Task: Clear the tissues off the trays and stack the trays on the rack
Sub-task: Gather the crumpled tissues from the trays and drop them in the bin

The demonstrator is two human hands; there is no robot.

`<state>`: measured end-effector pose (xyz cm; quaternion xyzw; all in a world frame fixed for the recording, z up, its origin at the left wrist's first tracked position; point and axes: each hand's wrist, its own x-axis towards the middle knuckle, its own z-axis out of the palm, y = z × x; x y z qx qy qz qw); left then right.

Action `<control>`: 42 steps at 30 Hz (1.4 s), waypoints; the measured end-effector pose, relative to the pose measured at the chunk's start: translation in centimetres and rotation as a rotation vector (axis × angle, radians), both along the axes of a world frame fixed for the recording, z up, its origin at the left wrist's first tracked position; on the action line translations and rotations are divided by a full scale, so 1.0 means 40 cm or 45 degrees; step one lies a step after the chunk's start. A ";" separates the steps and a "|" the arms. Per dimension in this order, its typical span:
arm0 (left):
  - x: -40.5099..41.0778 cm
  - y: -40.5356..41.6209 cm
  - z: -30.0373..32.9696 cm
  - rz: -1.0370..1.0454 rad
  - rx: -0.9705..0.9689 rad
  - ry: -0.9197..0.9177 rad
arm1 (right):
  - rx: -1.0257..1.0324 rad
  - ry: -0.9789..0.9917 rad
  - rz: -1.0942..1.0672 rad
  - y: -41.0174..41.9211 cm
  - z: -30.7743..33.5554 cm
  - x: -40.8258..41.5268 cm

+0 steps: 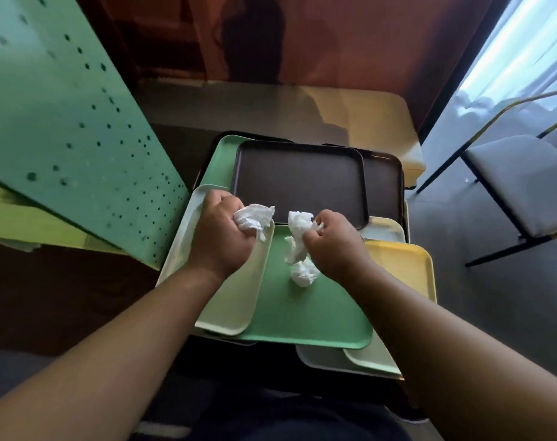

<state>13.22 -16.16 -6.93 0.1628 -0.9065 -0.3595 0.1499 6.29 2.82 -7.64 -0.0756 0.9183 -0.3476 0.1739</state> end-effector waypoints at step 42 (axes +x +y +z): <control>0.294 -0.202 -0.070 -0.022 -0.182 -0.855 | 0.275 0.042 0.861 -0.449 -0.039 0.138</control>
